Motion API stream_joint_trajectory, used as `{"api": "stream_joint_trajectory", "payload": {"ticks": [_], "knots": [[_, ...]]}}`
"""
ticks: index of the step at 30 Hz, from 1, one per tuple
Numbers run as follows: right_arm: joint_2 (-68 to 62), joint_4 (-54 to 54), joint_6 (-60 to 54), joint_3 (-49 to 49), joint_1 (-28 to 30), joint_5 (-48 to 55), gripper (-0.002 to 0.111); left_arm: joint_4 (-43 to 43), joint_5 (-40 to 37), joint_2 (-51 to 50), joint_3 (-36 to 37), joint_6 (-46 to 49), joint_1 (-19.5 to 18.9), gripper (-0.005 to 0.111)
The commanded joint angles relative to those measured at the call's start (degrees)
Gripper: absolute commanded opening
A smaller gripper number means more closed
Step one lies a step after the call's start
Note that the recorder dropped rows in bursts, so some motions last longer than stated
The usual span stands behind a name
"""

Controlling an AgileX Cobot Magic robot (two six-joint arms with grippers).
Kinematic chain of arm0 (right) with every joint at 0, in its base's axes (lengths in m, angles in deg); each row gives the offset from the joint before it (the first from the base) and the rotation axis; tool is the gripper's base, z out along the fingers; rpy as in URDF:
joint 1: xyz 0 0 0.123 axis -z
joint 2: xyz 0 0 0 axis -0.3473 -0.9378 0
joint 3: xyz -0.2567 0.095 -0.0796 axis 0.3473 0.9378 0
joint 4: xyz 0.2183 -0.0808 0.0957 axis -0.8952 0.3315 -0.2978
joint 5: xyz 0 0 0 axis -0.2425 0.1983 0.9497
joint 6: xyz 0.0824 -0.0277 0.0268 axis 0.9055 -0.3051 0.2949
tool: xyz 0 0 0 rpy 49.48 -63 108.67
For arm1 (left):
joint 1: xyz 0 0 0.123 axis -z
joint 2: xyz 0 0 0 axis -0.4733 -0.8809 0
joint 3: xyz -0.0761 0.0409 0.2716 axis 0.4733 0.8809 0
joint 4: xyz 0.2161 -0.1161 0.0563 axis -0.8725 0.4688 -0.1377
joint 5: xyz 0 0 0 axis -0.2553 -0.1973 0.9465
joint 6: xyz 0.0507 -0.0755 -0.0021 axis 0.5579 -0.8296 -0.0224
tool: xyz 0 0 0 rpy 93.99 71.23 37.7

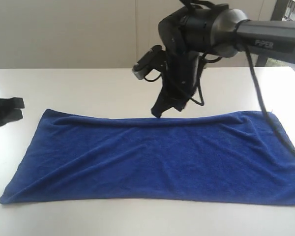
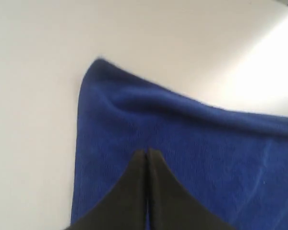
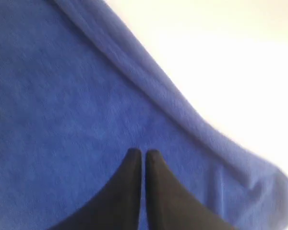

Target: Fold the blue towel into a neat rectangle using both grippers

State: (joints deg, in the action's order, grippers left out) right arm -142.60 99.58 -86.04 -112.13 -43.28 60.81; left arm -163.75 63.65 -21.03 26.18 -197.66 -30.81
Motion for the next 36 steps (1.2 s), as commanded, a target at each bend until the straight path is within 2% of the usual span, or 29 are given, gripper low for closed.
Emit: {"api": "stream_joint_trajectory", "payload": {"ticks": [1, 5, 10, 13, 25, 36], "knots": [[2.6, -0.6, 0.9, 5.0, 3.4, 7.5, 0.004, 1.6, 0.9, -7.2, -5.7, 3.0, 3.0, 0.000], [3.7, -1.8, 0.9, 12.3, 4.2, 7.5, 0.004, -0.1, 2.3, -16.5, -8.8, 3.0, 7.6, 0.000], [3.9, -1.8, 1.2, 21.0, 4.2, 3.9, 0.004, -3.7, 4.5, -22.2, -9.1, 3.4, 9.5, 0.000], [3.9, -1.8, 2.1, 25.2, 4.2, 0.9, 0.004, -9.1, 4.8, -22.8, -9.1, 0.4, 9.5, 0.000], [3.9, -2.3, 2.3, 34.7, 4.2, -1.7, 0.004, -9.1, -1.2, -22.8, -3.8, -0.3, 9.5, 0.000], [6.2, -3.6, 3.5, 37.8, 4.0, -1.2, 0.001, -9.1, 2.1, -20.4, -3.0, 0.0, 9.5, 0.000]]}}
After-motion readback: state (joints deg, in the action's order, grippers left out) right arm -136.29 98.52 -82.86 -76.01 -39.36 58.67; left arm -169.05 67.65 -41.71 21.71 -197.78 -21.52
